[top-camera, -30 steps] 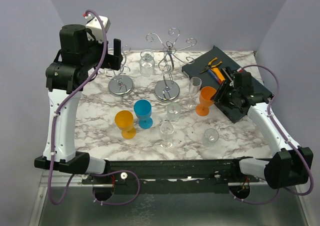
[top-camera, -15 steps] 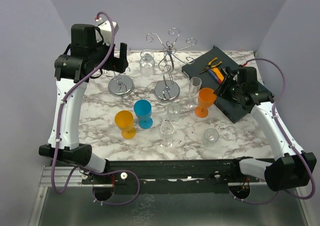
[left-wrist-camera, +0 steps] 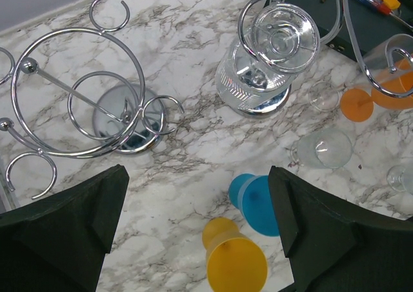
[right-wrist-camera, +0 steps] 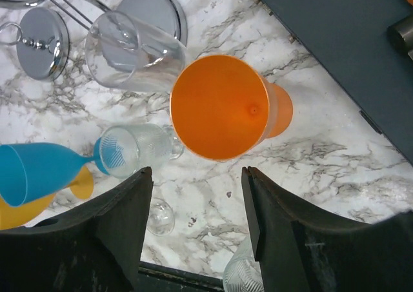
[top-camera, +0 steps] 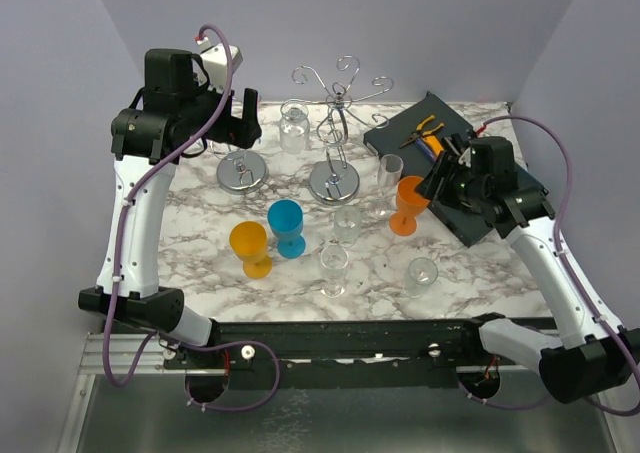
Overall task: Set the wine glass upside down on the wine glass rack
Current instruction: Pick up the wine glass at the center of the board.
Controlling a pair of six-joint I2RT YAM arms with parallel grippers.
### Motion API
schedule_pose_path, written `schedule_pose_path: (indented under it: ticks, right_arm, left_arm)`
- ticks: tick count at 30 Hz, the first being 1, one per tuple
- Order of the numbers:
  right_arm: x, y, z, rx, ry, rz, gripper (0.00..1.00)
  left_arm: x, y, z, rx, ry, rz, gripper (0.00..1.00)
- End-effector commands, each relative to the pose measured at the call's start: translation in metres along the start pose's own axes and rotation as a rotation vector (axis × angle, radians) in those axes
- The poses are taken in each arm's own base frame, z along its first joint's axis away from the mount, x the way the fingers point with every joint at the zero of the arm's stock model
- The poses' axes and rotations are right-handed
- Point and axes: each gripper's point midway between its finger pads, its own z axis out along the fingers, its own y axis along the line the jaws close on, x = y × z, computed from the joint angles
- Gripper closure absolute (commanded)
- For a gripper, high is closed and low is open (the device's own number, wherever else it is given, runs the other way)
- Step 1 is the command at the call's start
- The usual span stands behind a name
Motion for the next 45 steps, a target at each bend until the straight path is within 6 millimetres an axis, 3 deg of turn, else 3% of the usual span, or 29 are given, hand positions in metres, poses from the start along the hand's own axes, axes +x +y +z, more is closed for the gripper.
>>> schedule_pose_path:
  ticks: [1, 3, 5, 8, 13, 20, 33, 39, 45]
  right_arm:
    - [0.021, 0.004, -0.011, 0.006, 0.051, -0.028, 0.36]
    - [0.021, 0.008, -0.008, 0.012, 0.039, -0.059, 0.36]
    - [0.003, 0.007, -0.002, 0.059, 0.005, -0.09, 0.35]
    - [-0.029, 0.023, 0.009, 0.046, -0.042, -0.119, 0.36]
    - [-0.058, 0.037, 0.039, 0.063, -0.055, -0.151, 0.39]
    - [-0.06, 0.047, 0.078, 0.044, -0.001, -0.161, 0.4]
    - [-0.044, 0.031, 0.113, 0.107, 0.077, -0.2, 0.47]
    - [-0.034, 0.022, 0.119, 0.141, 0.117, -0.203, 0.67]
    - [-0.047, 0.02, 0.094, 0.162, 0.057, -0.21, 0.91]
  left_arm:
    - [-0.007, -0.005, -0.009, 0.019, -0.023, 0.003, 0.01]
    - [-0.009, -0.004, -0.009, 0.013, -0.028, 0.004, 0.01]
    - [-0.011, -0.003, -0.008, 0.008, -0.03, -0.001, 0.01]
    - [-0.01, -0.003, -0.008, 0.009, -0.029, -0.004, 0.01]
    - [-0.008, -0.002, -0.01, -0.002, -0.027, 0.0, 0.01]
    - [-0.008, 0.0, -0.01, -0.013, -0.027, 0.005, 0.01]
    - [-0.008, -0.002, -0.01, -0.002, -0.032, 0.009, 0.01]
    - [-0.007, -0.002, -0.013, 0.002, -0.039, 0.029, 0.01]
    - [-0.009, -0.009, -0.013, 0.035, -0.053, 0.029, 0.01]
